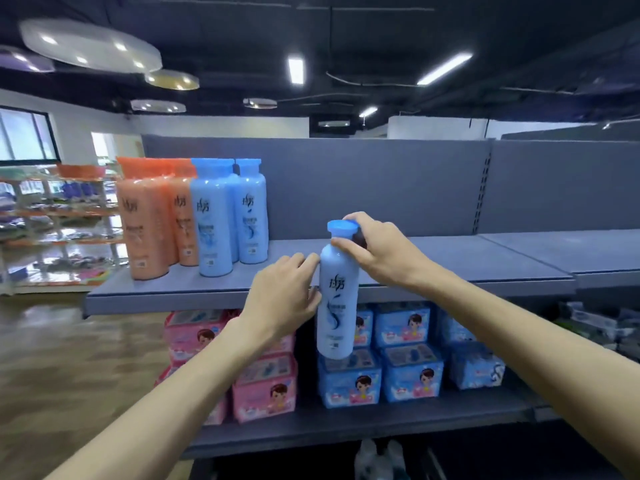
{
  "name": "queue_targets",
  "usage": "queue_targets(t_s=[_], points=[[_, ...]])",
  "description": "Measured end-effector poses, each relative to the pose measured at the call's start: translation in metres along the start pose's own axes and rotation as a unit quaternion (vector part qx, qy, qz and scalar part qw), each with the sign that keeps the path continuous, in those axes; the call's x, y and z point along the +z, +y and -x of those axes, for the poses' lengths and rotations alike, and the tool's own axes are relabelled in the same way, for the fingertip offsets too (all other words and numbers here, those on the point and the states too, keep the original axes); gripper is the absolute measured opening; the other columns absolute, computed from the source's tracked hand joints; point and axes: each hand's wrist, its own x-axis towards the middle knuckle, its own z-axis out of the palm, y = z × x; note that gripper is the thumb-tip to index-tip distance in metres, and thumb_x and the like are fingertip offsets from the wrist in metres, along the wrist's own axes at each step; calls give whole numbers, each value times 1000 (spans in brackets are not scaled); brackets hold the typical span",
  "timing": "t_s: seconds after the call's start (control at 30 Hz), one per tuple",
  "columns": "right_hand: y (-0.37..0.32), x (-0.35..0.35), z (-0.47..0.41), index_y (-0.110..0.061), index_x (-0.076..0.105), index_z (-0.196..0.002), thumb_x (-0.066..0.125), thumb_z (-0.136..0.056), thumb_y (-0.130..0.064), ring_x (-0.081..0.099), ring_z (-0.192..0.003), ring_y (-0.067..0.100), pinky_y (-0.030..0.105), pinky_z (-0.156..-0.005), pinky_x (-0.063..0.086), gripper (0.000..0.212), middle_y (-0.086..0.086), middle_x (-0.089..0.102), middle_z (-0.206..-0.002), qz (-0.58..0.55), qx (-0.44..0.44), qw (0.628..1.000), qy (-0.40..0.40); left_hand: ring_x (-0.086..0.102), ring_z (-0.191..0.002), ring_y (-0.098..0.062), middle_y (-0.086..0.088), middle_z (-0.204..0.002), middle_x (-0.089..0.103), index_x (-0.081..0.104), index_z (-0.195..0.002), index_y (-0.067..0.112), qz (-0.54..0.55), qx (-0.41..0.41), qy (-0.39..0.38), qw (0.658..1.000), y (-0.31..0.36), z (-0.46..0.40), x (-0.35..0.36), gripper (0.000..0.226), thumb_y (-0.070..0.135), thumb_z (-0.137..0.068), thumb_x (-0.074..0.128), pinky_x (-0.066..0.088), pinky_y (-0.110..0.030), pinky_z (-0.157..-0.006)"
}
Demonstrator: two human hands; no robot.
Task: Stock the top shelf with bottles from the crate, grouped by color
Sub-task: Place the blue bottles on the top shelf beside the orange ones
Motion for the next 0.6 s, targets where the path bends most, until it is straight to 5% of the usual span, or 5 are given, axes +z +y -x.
queue_targets(t_s=[0.13, 0.2, 0.6], points=[[-14, -27, -29, -18, 51, -115, 53, -97, -45, 55, -63, 6, 17, -57, 44, 32, -7, 61, -73, 10, -12, 1000, 10, 53, -77, -24, 1, -83, 54, 53, -103, 16, -13, 2, 24, 1000, -8, -31, -21, 26, 32, -83, 58, 37, -31, -52], [-20, -37, -44, -17, 52, -118, 53, -97, -46, 61, -73, 14, 25, -61, 51, 35, -2, 64, -83, 5, -13, 1000, 10, 52, -81, -22, 2, -86, 53, 51, -104, 17, -15, -3, 25, 1000, -14, -46, -31, 26, 34, -86, 55, 36, -31, -55], [-29, -35, -109, -16, 50, -119, 51, -98, -45, 51, -67, 14, 22, -54, 37, 36, 2, 60, -85, 24, 0, 999, 24, 49, -80, -21, 5, -84, 46, 44, -101, 18, -55, -42, 0, 998, -50, -94, -36, 23, 36, -88, 49, 34, -31, -56]])
